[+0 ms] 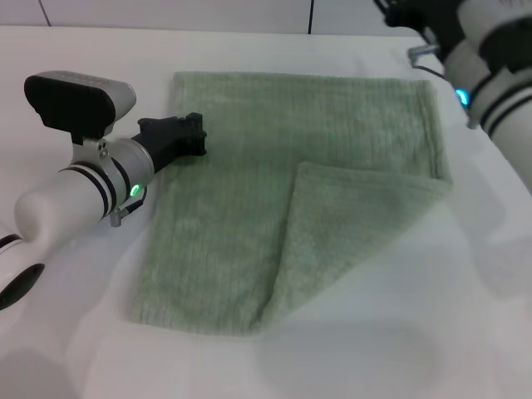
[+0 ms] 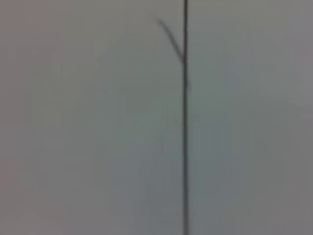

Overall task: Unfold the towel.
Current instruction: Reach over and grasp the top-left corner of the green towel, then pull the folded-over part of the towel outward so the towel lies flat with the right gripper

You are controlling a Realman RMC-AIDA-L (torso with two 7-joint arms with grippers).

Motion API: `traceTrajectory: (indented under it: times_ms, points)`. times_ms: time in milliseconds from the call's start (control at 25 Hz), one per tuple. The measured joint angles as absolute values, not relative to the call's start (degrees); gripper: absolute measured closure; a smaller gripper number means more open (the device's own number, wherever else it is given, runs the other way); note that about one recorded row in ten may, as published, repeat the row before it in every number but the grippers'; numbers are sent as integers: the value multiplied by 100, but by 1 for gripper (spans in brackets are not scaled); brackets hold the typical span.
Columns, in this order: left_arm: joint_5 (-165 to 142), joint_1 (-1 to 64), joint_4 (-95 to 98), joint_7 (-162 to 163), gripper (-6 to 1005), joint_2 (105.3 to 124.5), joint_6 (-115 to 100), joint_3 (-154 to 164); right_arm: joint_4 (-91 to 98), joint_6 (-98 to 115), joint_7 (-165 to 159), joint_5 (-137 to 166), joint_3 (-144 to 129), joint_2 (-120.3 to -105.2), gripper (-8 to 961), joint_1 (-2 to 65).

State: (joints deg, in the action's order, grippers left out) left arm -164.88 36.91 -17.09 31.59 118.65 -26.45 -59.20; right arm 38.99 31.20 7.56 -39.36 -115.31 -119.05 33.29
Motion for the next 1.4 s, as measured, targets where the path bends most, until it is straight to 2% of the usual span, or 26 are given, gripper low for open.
traceTrajectory:
  times_ms: [280, 320, 680, 720, 1120, 1400]
  points:
    - [-16488, 3658, -1725, 3162, 1000, 11865, -2645, -5871, 5350, 651, 798, -3892, -10900, -11889, 302, 3346]
    - [-16488, 3637, -1742, 3162, 1000, 11865, -2645, -5871, 5839, -211, 812, -3890, -10678, -11889, 301, 3370]
    - [-16488, 3598, -1767, 3164, 1000, 11865, -2645, -5871, 7200, -2659, 1064, -3888, -10114, -11882, 301, 3433]
    - [-16488, 3592, -1768, 3164, 1000, 11865, -2646, -5871, 7387, -3426, 1142, -3913, -9899, -11883, 301, 3572]
    - [-16488, 3575, -1766, 3164, 1000, 11865, -2646, -5871, 6539, -5808, 2265, -4626, -8947, -11891, 301, 4393]
    - [-16485, 3560, -1773, 3164, 1000, 11859, -2658, -5871, 5230, -5996, 2783, -4624, -8681, -11884, 302, 5004]
